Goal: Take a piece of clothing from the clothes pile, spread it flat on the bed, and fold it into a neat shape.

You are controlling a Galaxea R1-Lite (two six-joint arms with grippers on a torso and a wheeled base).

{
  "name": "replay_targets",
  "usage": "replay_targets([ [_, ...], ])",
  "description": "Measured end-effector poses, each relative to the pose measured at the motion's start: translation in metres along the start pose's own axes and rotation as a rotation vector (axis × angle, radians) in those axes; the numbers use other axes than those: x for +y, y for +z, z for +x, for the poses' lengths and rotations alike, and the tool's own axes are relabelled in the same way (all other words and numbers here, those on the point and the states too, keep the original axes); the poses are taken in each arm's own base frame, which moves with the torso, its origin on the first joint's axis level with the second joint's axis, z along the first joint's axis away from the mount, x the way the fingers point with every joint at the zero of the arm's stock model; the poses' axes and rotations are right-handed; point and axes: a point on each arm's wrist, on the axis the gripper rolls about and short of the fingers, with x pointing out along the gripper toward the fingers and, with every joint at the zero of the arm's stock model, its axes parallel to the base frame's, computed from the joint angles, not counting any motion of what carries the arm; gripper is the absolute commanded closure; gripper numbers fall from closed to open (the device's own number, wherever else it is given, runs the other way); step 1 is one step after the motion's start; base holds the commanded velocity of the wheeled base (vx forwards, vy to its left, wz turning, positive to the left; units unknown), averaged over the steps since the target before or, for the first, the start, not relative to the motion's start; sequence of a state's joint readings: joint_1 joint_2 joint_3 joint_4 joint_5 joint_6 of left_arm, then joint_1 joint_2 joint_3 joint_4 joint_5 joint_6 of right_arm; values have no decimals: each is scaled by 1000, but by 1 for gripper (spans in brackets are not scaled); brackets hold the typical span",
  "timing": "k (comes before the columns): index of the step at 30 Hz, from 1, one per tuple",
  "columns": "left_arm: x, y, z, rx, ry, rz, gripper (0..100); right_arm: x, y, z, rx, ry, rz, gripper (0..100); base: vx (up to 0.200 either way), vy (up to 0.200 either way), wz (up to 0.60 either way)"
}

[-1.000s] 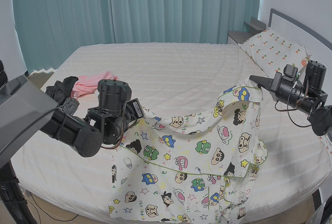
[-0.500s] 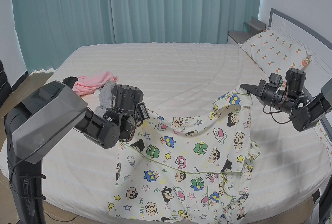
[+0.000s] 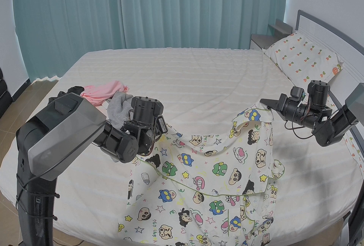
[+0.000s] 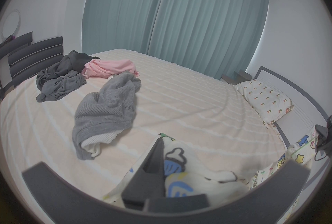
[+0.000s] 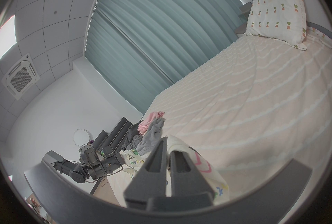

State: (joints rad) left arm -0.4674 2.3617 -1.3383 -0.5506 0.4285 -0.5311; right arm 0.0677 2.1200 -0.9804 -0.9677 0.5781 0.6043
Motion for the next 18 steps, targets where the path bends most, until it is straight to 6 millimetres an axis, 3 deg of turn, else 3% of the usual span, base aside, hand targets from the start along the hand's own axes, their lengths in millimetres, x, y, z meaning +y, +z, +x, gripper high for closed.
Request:
replay_targets([
  [8,-3,-11,14,10,3,9,100,-8,-3,7,8,-8,8,100,0,0,0],
  [18,-5,-24,45,24,44,16,100,-35,-12,25,19,-45,29,100,0,0,0],
])
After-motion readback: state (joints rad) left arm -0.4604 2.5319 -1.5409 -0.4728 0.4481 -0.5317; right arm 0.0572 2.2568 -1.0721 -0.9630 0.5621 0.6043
